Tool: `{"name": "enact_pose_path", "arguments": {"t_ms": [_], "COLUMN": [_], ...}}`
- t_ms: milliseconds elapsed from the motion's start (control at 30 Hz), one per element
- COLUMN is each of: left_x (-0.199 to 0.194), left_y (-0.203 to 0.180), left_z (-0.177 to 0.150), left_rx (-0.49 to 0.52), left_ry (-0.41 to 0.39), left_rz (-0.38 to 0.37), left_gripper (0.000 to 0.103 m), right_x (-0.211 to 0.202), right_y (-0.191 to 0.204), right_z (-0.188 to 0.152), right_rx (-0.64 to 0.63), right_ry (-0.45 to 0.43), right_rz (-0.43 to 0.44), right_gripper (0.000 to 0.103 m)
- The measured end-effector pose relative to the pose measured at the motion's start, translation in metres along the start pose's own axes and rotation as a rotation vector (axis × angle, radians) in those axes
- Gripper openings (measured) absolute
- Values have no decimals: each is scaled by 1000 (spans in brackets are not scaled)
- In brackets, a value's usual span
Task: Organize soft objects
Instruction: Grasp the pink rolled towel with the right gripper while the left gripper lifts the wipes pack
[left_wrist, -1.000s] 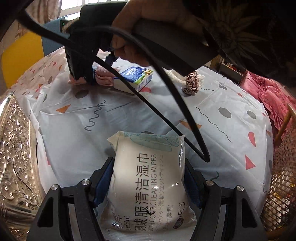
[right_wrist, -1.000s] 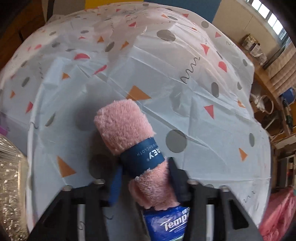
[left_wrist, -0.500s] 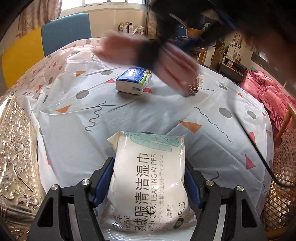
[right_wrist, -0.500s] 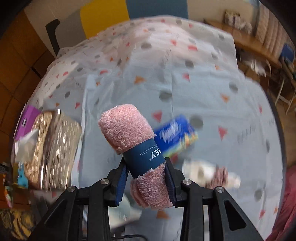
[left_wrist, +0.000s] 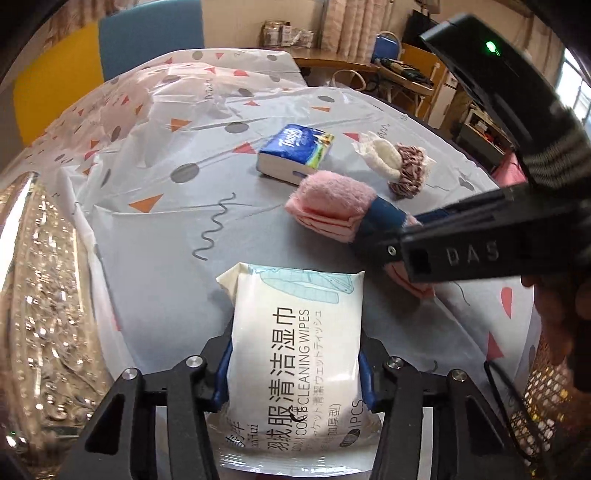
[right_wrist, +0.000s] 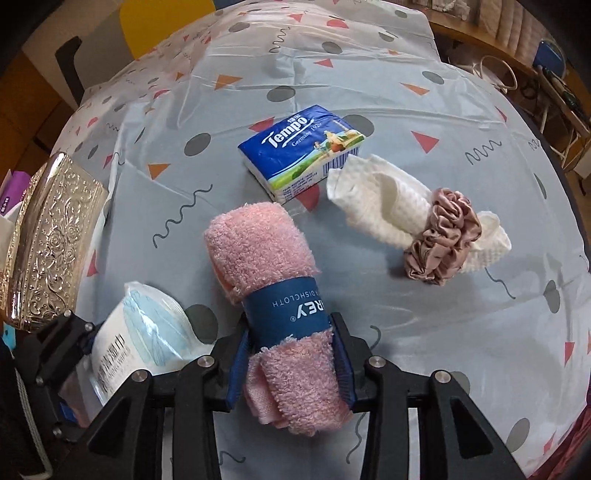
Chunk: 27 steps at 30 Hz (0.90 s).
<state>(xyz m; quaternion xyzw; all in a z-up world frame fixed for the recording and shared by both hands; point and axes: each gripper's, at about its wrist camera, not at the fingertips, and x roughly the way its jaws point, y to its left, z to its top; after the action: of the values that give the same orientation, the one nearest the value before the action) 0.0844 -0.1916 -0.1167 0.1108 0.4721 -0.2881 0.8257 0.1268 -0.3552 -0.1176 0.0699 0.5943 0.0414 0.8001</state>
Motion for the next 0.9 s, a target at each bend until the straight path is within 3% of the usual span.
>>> {"name": "enact_pose_path", "arguments": {"t_ms": [367, 533, 733, 900], "left_x": [-44, -73, -117, -152], "left_y": [17, 45, 114, 179], "left_z": [51, 85, 108, 93], "left_rx": [-103, -175, -295, -393], "left_ry": [-97, -160, -245, -287], "left_rz": [32, 66, 155, 257], "left_gripper": [53, 53, 53, 53], "right_x": [4, 9, 12, 14], "right_y": [3, 9, 18, 22], "right_z": [-6, -5, -8, -10], "right_rx": [-17, -35, -63, -72], "right_ry": [3, 3, 4, 3], "right_rz": [-9, -24, -54, -63], "right_gripper": [41, 41, 41, 41]}}
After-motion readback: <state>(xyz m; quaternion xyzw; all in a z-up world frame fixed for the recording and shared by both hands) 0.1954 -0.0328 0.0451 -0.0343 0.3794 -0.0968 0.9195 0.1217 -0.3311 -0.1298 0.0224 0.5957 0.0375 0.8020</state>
